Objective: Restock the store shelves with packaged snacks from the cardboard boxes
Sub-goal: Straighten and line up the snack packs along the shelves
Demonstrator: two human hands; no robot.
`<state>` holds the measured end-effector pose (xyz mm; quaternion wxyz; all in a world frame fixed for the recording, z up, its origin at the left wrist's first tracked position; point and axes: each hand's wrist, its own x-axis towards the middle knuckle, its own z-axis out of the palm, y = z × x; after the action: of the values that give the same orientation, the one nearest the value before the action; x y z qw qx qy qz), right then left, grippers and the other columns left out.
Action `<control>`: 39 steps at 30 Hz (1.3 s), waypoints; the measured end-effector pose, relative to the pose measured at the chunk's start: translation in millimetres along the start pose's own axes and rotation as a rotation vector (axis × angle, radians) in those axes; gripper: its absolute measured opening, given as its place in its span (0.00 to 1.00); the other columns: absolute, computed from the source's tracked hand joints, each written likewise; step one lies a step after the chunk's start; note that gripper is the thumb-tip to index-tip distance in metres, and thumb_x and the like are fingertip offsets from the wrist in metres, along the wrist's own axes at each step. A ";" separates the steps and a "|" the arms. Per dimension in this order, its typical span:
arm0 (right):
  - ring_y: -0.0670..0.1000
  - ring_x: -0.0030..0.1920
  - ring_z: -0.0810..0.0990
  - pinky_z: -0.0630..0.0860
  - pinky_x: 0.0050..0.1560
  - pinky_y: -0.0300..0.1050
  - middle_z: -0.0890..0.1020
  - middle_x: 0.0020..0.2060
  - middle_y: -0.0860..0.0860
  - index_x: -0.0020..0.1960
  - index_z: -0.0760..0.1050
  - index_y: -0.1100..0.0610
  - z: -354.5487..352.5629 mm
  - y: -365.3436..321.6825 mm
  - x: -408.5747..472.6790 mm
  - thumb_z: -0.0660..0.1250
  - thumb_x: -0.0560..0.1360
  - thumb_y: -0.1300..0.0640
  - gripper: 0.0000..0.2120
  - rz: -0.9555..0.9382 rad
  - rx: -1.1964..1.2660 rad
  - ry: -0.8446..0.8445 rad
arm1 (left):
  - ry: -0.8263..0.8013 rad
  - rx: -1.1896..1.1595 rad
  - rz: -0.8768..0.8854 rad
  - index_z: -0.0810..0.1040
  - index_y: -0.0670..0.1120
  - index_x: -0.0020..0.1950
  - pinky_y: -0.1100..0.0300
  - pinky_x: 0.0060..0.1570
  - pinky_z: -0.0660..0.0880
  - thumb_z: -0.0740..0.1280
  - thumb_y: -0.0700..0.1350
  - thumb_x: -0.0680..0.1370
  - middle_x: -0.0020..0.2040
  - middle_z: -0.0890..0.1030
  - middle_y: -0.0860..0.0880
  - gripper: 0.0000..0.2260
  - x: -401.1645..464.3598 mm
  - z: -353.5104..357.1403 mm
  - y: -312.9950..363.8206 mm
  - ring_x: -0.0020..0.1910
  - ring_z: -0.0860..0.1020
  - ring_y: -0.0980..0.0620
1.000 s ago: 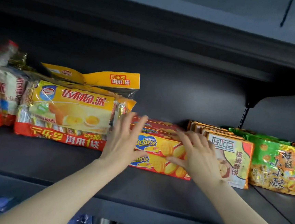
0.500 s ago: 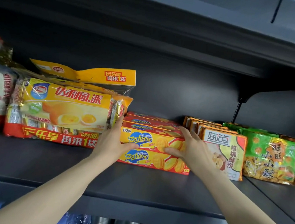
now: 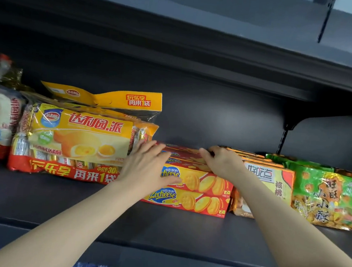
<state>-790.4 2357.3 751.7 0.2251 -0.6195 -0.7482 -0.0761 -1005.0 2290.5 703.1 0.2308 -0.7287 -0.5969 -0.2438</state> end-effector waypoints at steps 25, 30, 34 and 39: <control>0.60 0.55 0.79 0.73 0.56 0.57 0.83 0.55 0.54 0.59 0.80 0.53 52.9 -2.1 -47.8 0.54 0.81 0.36 0.25 -0.375 -0.092 0.593 | 0.141 0.179 0.281 0.55 0.49 0.81 0.40 0.76 0.56 0.66 0.73 0.67 0.78 0.62 0.43 0.50 -22.9 35.9 -6.7 0.79 0.55 0.39; 0.62 0.56 0.77 0.70 0.59 0.62 0.77 0.63 0.58 0.70 0.72 0.56 80.3 10.8 -46.2 0.57 0.76 0.27 0.38 -0.473 -0.368 0.529 | 0.055 0.253 0.269 0.28 0.51 0.77 0.37 0.76 0.48 0.61 0.69 0.75 0.80 0.55 0.41 0.50 -13.2 44.6 -14.3 0.80 0.50 0.38; 0.61 0.54 0.77 0.69 0.56 0.60 0.77 0.59 0.58 0.69 0.72 0.57 81.5 8.8 -43.6 0.53 0.75 0.26 0.39 -0.467 -0.423 0.551 | -0.043 0.300 0.234 0.18 0.51 0.70 0.36 0.74 0.38 0.55 0.66 0.80 0.81 0.41 0.43 0.45 -12.1 39.7 -6.7 0.79 0.38 0.39; 0.61 0.52 0.77 0.70 0.53 0.58 0.78 0.56 0.55 0.66 0.74 0.55 68.2 2.8 -50.2 0.50 0.77 0.27 0.36 -0.448 -0.368 0.510 | 0.021 0.156 0.351 0.36 0.51 0.80 0.39 0.77 0.42 0.69 0.54 0.78 0.82 0.44 0.42 0.46 -21.9 27.5 -24.2 0.80 0.38 0.41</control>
<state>-797.7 2339.9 669.1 0.2666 -0.4318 -0.7589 -0.4081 -1030.3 2295.5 669.1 0.3318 -0.7989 -0.4753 -0.1604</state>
